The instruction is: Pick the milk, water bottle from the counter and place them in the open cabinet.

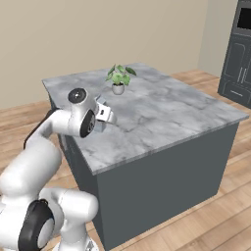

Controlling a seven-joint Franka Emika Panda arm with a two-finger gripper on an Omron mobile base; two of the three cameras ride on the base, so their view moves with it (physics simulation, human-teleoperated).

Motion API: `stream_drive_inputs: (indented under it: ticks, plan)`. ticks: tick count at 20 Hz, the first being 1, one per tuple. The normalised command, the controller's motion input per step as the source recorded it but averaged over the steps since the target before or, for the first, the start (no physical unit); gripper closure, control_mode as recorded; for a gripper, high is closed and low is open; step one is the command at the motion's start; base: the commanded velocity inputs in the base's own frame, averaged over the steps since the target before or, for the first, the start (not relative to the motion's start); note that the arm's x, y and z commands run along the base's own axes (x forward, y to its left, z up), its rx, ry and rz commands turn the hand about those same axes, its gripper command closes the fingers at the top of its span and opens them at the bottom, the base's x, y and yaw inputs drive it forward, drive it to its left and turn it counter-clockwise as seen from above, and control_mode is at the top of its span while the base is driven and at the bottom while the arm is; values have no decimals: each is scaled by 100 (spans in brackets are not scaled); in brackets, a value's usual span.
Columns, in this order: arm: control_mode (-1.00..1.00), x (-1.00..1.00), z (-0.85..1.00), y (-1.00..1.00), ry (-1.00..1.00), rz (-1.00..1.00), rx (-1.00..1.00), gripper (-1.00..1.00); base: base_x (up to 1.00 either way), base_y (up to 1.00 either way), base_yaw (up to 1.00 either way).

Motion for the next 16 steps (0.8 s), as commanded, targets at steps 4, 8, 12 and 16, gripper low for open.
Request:
stream_drive_inputs:
  ticks: [4,8,12,16]
  plan:
    - [-100,-68,49,0,-14,0,0,100,0,0,0]
    - [-100,-65,39,2,-7,1,0,100,0,0,0]
    - [-100,-68,25,5,-4,2,-1,100,0,0,0]
    - [-100,-55,29,5,-1,2,0,100,0,0,0]
